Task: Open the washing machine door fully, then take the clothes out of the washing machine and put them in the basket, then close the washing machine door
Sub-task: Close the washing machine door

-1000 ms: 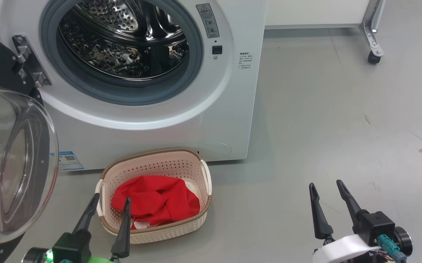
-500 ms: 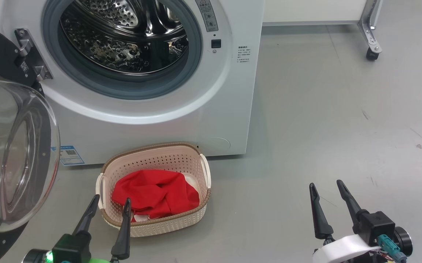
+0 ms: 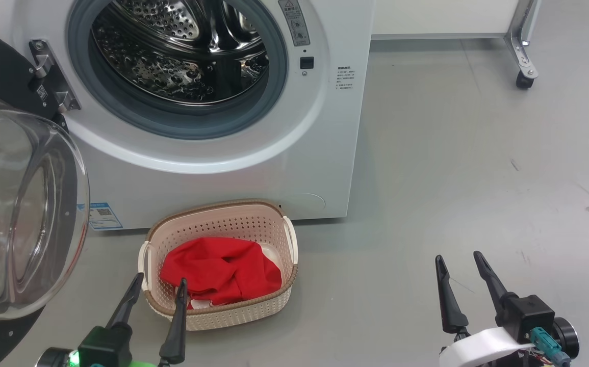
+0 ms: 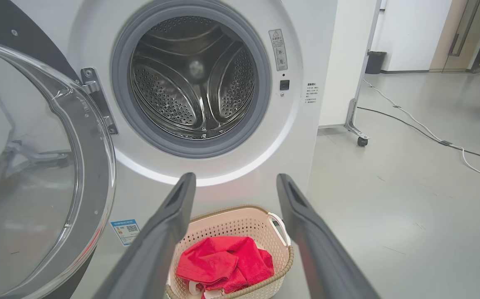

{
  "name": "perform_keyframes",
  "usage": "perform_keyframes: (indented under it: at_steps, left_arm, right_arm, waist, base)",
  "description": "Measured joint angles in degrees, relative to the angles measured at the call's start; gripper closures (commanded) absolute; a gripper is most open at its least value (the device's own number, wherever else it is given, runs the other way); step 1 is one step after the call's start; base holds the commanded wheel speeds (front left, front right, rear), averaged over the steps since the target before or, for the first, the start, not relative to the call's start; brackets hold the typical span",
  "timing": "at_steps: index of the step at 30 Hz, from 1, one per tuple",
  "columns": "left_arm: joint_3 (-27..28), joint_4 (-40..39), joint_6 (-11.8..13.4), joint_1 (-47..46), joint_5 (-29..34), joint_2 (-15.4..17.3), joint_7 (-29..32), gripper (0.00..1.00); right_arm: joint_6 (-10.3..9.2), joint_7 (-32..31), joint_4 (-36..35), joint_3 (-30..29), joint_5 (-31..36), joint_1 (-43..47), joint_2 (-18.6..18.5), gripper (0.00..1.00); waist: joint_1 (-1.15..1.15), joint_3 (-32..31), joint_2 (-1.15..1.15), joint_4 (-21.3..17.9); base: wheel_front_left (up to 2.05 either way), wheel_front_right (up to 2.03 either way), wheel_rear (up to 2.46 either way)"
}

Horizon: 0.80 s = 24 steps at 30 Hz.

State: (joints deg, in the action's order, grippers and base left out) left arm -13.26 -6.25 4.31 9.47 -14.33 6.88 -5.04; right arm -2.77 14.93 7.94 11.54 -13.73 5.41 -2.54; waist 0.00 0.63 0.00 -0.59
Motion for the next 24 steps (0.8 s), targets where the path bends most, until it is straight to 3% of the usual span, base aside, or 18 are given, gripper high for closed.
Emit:
perform_keyframes:
  at_steps: [12, 24]
  left_arm:
    - [-0.37, 0.09, 0.00, -0.01, 0.45, 0.00, 0.20, 0.00]
    - [-0.24, 0.03, 0.02, -0.05, 0.99, -0.09, 0.41, 0.00]
  right_arm:
    - [-0.33, 0.00, -0.15, -0.69, 0.00, 1.03, 0.00, 0.00]
    - [-0.32, 0.00, -0.73, -0.99, 0.01, 1.05, -0.04, 0.00]
  waist:
    - [0.00, -0.55, 0.00, 3.46]
    - [0.00, -0.78, 0.00, 10.52]
  base:
    - [0.00, 0.00, 0.00]
    - [0.00, 0.00, 0.00]
